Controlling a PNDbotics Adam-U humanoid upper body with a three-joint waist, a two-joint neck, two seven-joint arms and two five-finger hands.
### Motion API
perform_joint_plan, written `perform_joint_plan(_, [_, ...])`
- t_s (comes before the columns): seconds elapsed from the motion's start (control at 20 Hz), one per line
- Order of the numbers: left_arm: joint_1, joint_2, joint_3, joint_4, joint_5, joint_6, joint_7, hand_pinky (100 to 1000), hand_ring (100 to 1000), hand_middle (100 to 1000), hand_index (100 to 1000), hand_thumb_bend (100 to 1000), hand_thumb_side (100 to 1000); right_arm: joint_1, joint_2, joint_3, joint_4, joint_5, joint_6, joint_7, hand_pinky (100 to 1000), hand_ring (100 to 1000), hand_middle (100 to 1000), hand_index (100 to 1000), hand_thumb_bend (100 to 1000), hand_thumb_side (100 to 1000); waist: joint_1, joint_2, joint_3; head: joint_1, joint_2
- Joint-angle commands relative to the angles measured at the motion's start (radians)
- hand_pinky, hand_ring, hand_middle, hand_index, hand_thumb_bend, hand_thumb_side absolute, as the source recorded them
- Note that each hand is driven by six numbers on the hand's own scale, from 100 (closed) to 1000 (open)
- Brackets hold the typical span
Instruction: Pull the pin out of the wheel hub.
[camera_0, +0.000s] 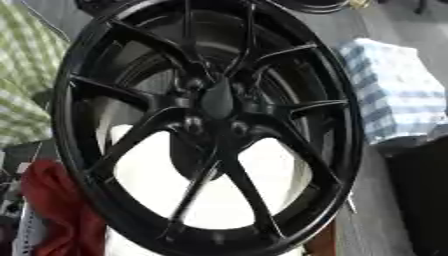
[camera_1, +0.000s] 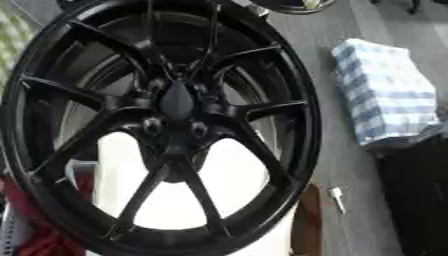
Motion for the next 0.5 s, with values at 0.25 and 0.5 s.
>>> perform_joint_plan(0.25, [0.011, 0.015, 0.028, -0.011, -0.009, -0.005, 0.021, 849, 624, 584, 734, 200, 797, 0.144, 0.02, -0.191, 0.172, 0.103, 0.073, -0.112, 775, 593, 389, 491, 100, 100, 0.012, -0.008, -0.004, 0.024, 0.005])
perform_joint_plan(0.5, [0.005, 0.013, 0.026, -0.015, -0.01, -0.004, 0.021, 850, 624, 585, 734, 198, 798, 0.278, 0.083, -0.325, 0.306, 0.183, 0.083, -0.194, 832, 783, 732, 782, 100, 128, 0.015, 0.0, 0.004, 0.026, -0.005])
